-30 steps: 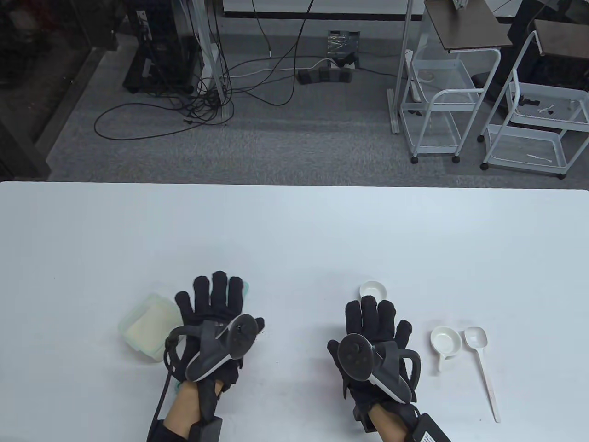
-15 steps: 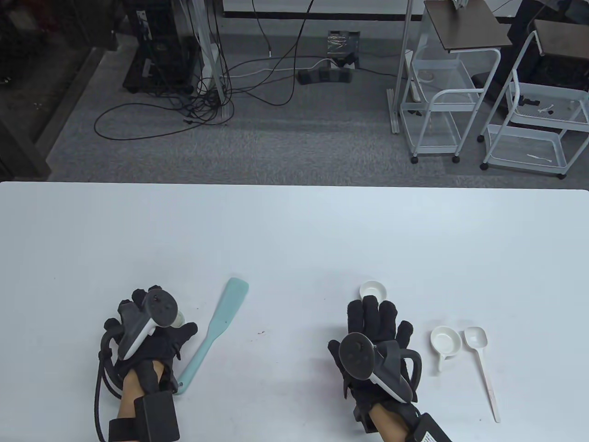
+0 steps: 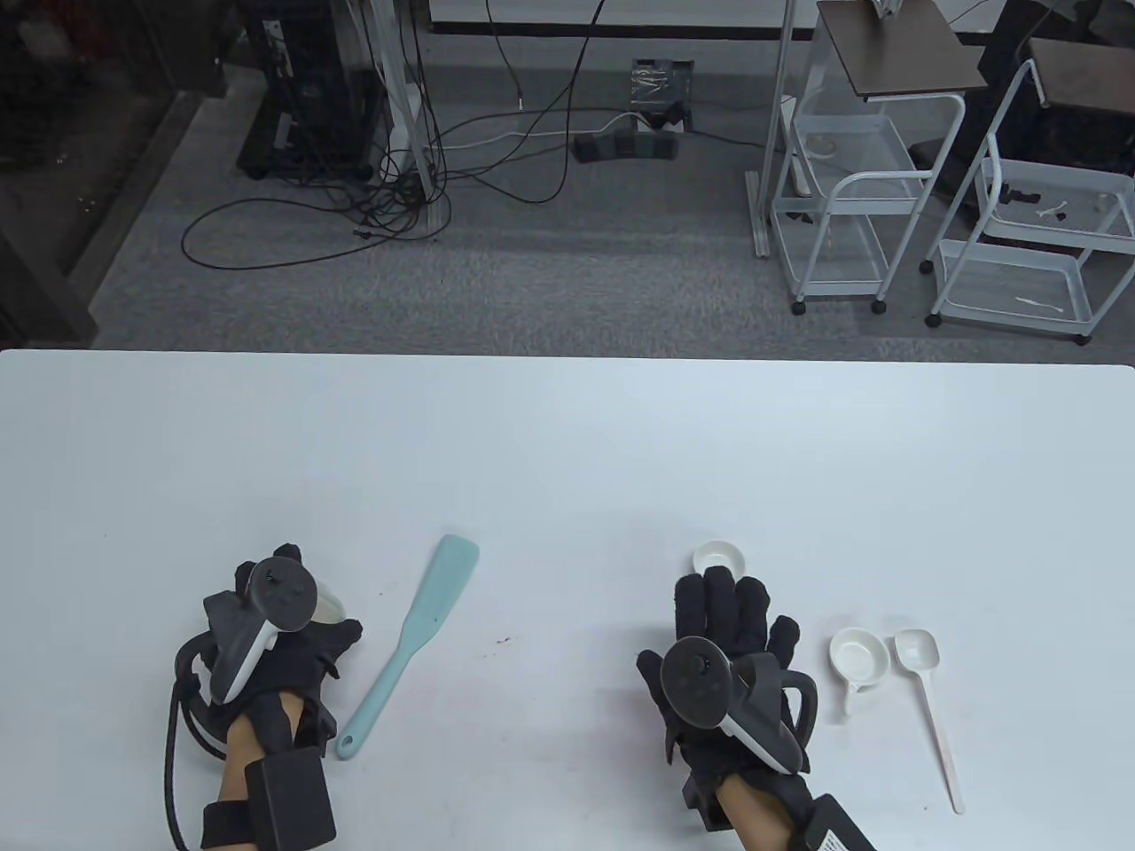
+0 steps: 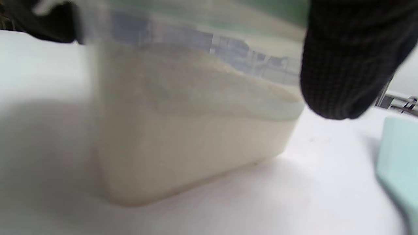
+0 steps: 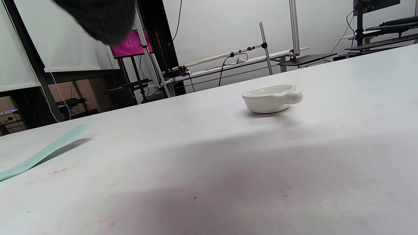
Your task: Scoop white sugar with coffee spoon and level it off using dessert spatula
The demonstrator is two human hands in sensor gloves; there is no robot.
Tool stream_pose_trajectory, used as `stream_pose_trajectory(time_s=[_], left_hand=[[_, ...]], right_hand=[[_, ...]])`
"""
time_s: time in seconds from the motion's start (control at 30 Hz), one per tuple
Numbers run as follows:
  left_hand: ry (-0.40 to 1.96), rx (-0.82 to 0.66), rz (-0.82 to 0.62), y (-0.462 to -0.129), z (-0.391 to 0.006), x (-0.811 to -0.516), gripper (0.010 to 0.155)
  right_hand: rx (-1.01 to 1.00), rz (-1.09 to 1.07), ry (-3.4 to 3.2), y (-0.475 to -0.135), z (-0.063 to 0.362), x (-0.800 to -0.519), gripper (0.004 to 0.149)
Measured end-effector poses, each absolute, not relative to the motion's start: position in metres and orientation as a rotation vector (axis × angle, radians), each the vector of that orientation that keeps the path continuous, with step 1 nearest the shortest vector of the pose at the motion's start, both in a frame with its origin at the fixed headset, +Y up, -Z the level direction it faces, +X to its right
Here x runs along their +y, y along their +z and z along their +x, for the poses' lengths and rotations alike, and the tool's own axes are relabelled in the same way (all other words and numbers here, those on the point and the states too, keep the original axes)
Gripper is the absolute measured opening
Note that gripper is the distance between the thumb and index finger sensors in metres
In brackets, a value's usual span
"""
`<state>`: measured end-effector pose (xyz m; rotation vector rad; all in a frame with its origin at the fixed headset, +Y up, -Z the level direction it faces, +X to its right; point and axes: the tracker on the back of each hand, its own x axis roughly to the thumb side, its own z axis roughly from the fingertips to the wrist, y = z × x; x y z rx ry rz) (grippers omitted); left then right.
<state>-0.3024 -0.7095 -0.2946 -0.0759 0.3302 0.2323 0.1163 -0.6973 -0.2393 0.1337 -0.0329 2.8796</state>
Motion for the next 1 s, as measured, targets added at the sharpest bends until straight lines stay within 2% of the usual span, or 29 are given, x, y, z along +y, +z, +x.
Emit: stream_pose_trajectory(time_s=[0.13, 0.3, 0.4, 0.5, 0.77, 1.0], left_hand=[[0.294, 0.165, -0.026, -0.292, -0.271, -0.683, 0.112], [0.303, -0.186, -0.023, -0.28, -0.196, -0.658, 0.113], [0.263, -0.349, -0.048, -0.27, -0.154, -0.656, 0.113], [0.257, -0.441, -0.097, -0.261, -0.121, -0.662, 0.113], [0.21, -0.545, -0.168, -0.251, -0.066, -0.679, 0.113], [0.206, -0.571, -0.187, -0.249, -0.051, -0.692, 0.112]], right_hand=[[-0.063, 0.115, 2.841, -0.24, 0.122, -0.691, 0.084], [-0.079, 0.085, 2.8, -0.24, 0.129, -0.686, 0.084], [-0.083, 0.075, 2.783, -0.24, 0.132, -0.684, 0.084], [-0.093, 0.066, 2.77, -0.24, 0.134, -0.682, 0.084], [-0.109, 0.032, 2.729, -0.241, 0.142, -0.677, 0.084], [-0.104, 0.003, 2.698, -0.242, 0.147, -0.676, 0.083]])
